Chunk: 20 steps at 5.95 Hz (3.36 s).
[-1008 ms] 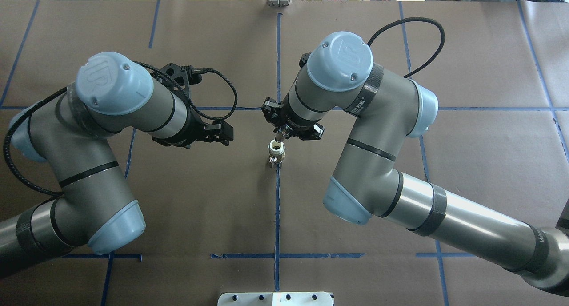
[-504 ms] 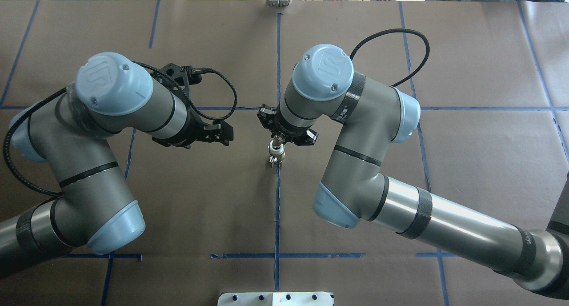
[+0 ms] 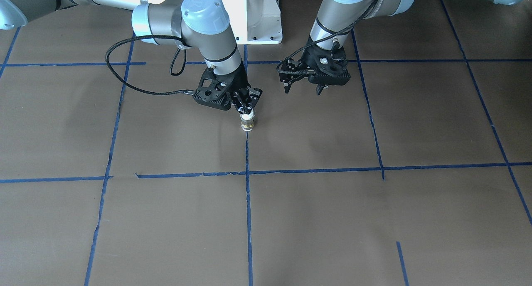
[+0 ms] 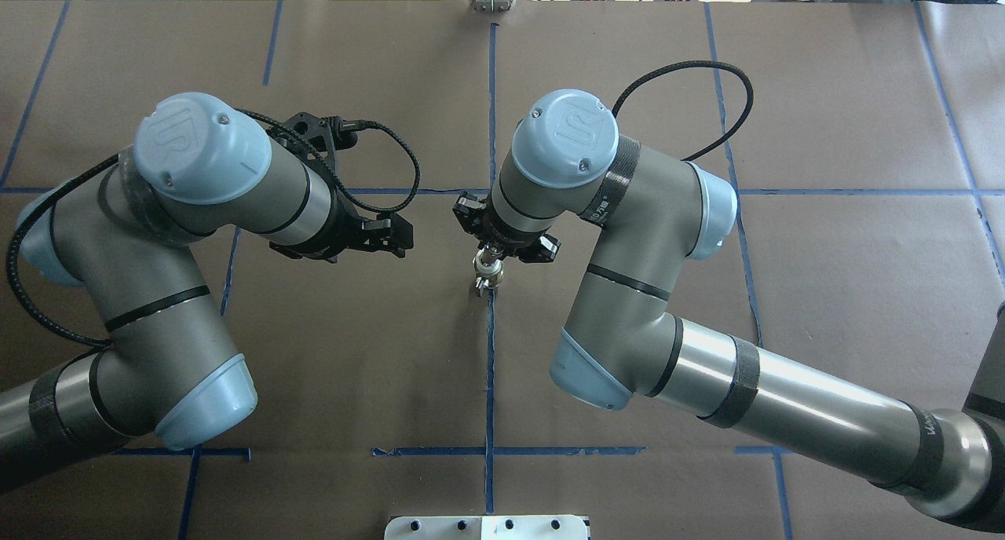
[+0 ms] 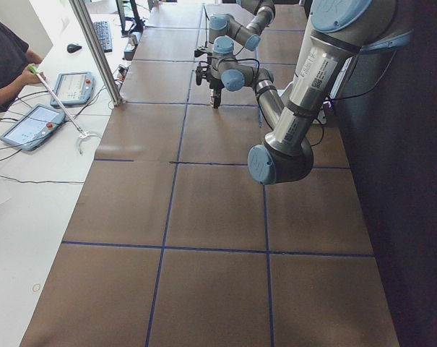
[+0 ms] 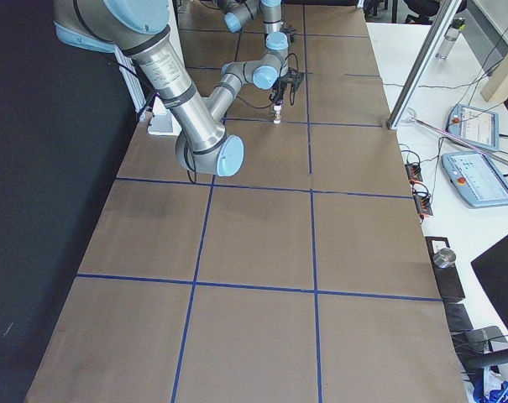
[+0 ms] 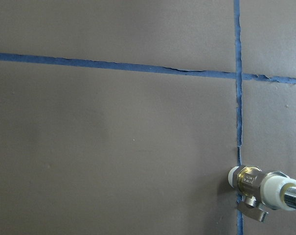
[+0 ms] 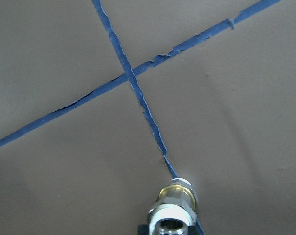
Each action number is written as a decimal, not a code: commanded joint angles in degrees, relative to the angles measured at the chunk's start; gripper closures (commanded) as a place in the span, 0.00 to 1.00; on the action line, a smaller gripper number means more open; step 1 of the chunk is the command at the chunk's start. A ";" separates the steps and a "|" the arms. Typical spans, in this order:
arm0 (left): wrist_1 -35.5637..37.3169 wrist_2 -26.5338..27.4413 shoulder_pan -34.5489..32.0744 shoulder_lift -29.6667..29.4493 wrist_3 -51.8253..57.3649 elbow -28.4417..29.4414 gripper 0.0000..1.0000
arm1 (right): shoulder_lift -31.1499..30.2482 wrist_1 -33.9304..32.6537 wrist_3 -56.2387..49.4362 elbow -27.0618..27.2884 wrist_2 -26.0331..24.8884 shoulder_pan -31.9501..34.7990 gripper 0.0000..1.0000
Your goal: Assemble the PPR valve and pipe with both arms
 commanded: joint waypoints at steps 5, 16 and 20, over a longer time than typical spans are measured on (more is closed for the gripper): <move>0.00 -0.09 0.05 0.00 -0.09 -0.02 0.07 | 0.08 0.00 -0.09 -0.42 -0.16 -0.05 0.98; -0.09 -7.08 -10.36 11.48 17.17 -5.38 0.08 | -24.99 -3.95 -8.29 29.07 5.09 11.26 0.00; 0.88 -18.98 -32.42 27.74 55.30 -3.55 0.07 | -50.50 -3.43 -58.31 29.15 21.77 38.11 0.00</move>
